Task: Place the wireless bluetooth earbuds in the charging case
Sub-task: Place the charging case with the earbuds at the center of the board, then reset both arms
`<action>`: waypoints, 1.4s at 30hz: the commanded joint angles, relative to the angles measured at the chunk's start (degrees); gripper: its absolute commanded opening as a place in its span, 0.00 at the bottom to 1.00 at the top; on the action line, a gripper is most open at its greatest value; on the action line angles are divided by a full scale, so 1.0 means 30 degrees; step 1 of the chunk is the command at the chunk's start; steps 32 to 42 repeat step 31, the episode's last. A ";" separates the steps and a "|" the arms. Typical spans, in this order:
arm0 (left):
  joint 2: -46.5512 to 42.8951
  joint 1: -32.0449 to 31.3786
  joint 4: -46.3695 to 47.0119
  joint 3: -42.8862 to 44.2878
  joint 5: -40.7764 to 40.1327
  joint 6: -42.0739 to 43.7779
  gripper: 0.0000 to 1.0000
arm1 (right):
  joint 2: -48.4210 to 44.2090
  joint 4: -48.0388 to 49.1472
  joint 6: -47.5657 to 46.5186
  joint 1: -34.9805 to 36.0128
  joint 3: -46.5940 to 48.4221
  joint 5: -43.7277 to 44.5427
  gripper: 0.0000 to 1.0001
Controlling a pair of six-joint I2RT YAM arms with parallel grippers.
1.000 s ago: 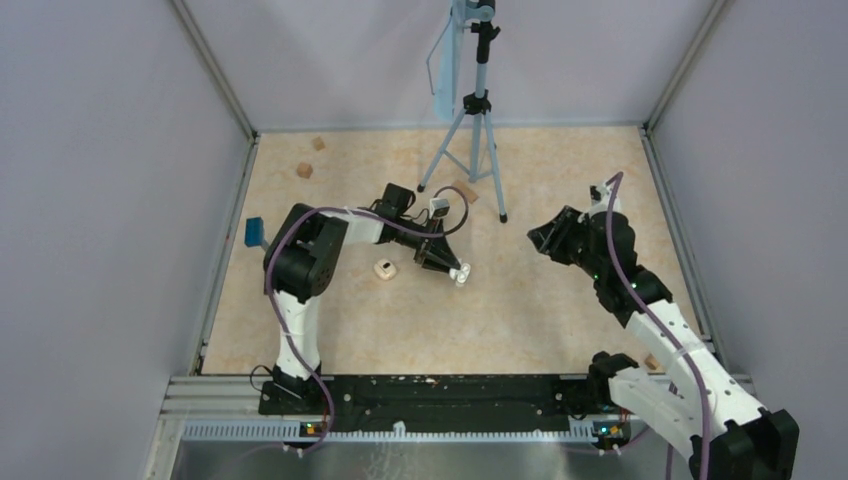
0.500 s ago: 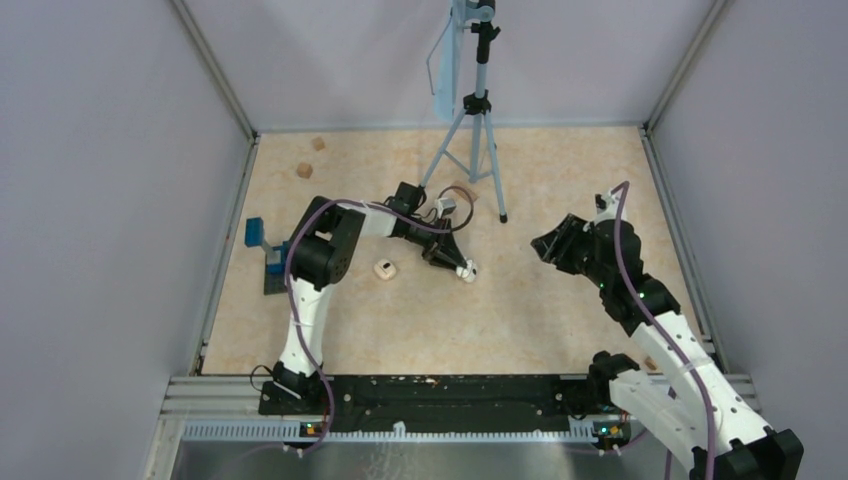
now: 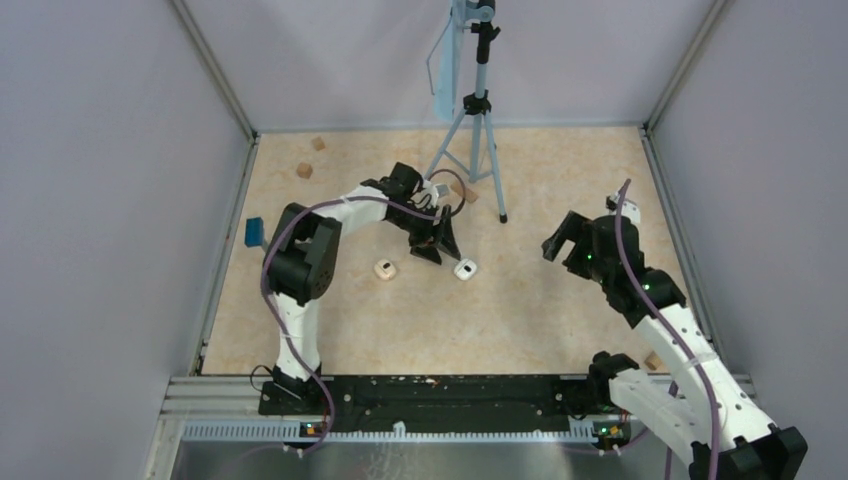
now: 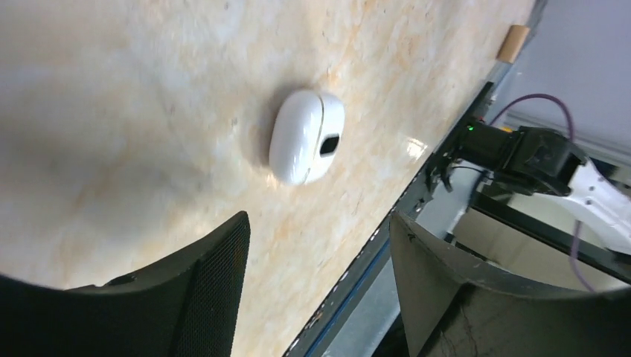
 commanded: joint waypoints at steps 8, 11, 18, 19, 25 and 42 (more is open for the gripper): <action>-0.9818 0.0389 -0.5053 -0.1311 -1.2601 0.1104 0.76 | 0.2257 -0.5355 -0.3197 -0.0056 0.4445 0.4935 0.93; -1.1802 0.0548 -0.5080 -0.2120 -1.6050 0.0430 0.91 | 0.2131 -0.5343 -0.3198 -0.0052 0.4570 0.4691 0.93; -1.5561 0.0566 -0.3213 -0.4964 -1.9570 -0.1336 0.99 | 0.1888 -0.5631 -0.2161 -0.0061 0.4232 0.4314 0.94; -1.6154 0.0568 -0.2942 -0.5233 -1.9850 -0.1448 0.99 | 0.1815 -0.5517 -0.2065 -0.0071 0.4124 0.4160 0.94; -1.9250 0.0578 -0.0508 -0.7504 -2.0715 -0.1651 0.99 | 0.1842 -0.4799 -0.1601 -0.0077 0.4087 0.3846 0.94; -1.9513 0.0581 -0.0757 -0.7983 -2.2297 -0.2029 0.99 | 0.1947 -0.4001 -0.1586 -0.0054 0.3898 0.3257 0.94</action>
